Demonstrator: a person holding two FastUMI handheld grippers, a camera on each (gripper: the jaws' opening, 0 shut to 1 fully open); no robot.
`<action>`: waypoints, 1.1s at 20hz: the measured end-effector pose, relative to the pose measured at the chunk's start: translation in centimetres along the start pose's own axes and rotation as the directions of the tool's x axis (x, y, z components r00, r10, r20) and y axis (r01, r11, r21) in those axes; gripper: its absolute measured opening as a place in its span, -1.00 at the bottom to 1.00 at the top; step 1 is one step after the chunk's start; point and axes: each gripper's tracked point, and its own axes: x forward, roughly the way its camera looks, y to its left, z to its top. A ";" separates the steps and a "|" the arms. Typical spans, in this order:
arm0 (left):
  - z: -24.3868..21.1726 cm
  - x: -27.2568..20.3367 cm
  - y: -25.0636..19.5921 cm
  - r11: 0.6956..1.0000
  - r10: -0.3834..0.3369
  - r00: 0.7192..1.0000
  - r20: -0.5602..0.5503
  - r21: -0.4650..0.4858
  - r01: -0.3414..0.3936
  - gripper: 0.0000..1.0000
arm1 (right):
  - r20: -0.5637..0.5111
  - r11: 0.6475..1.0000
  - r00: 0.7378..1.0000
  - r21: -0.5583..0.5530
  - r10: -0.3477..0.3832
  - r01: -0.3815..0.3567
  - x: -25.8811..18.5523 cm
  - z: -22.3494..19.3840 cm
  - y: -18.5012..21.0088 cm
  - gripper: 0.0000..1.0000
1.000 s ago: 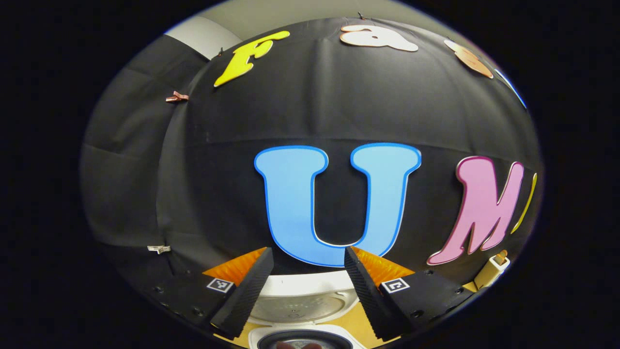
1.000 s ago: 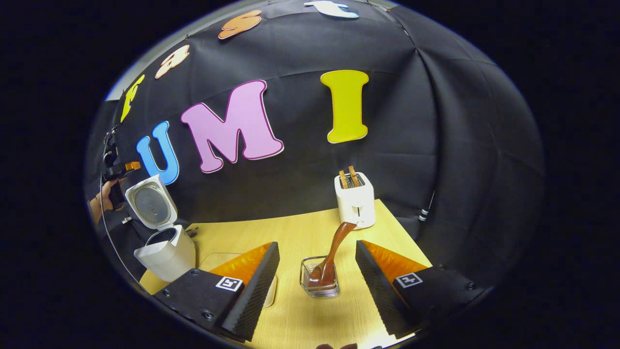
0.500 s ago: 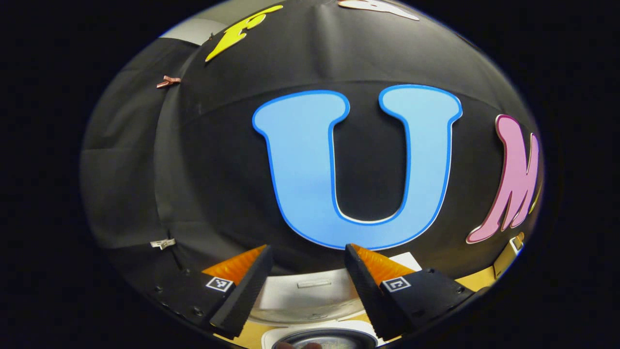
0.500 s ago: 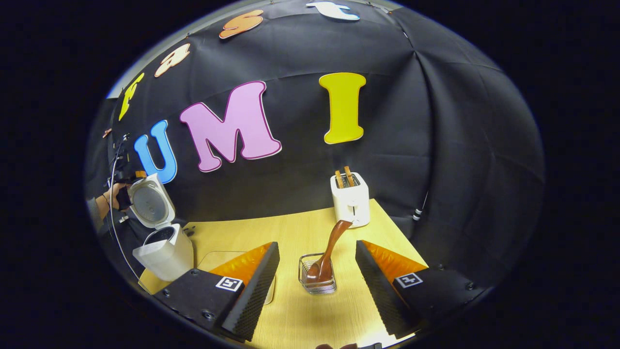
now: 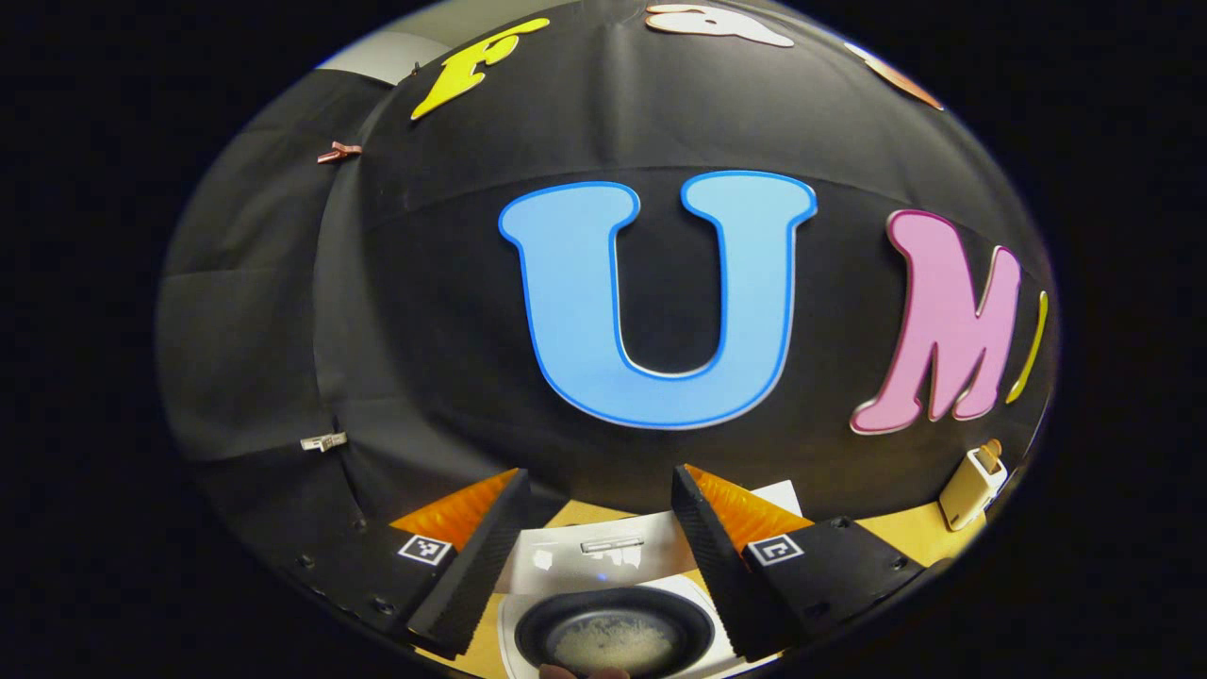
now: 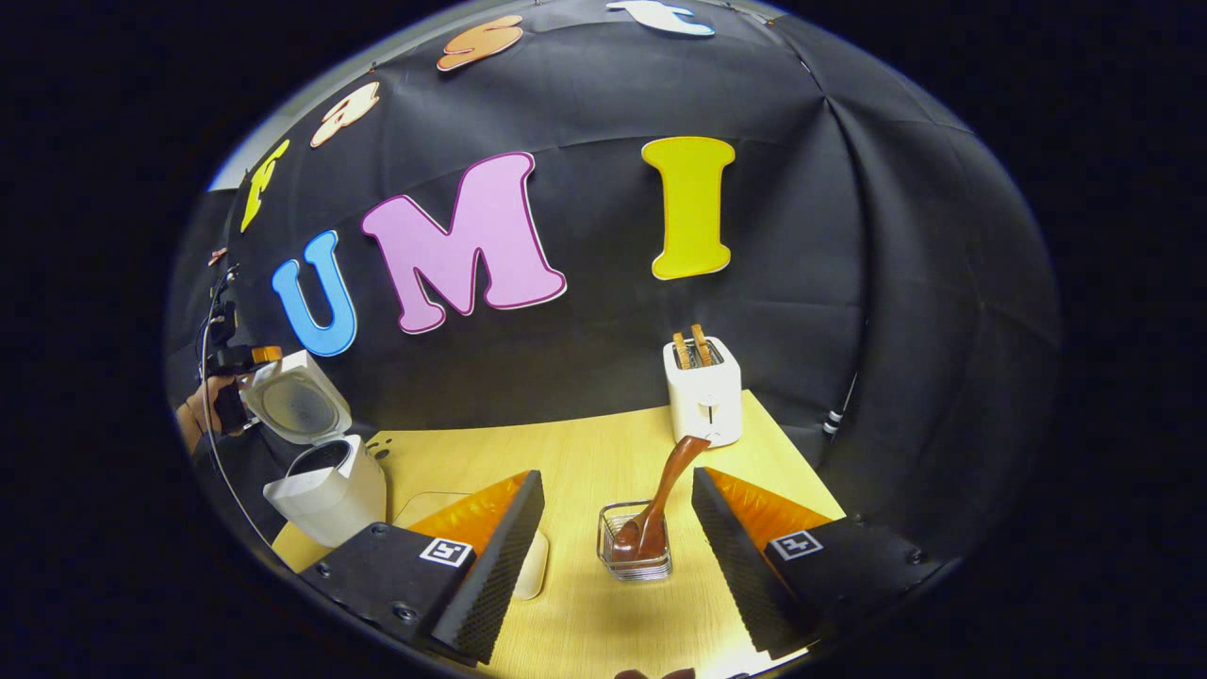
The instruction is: Close the left gripper, press the button to open the rice cooker; take a wooden spoon from the chopstick holder with the right hand, scoop a spoonful of rice and pour it into the rice cooker, then put the wooden spoon back into the chopstick holder.
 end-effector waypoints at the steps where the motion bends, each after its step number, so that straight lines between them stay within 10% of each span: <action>1: -1.0 -1.1 -0.3 1.000 -0.007 1.000 -0.016 -0.005 0.007 0.96 | -0.003 1.000 1.000 0.005 0.002 -0.002 0.2 0.0 0.0 0.97; 22: -17.8 -8.0 -3.3 0.999 -0.034 0.953 -0.301 -0.002 0.035 0.99 | -0.054 0.999 0.997 -0.022 0.046 -0.048 1.4 -1.6 1.3 0.97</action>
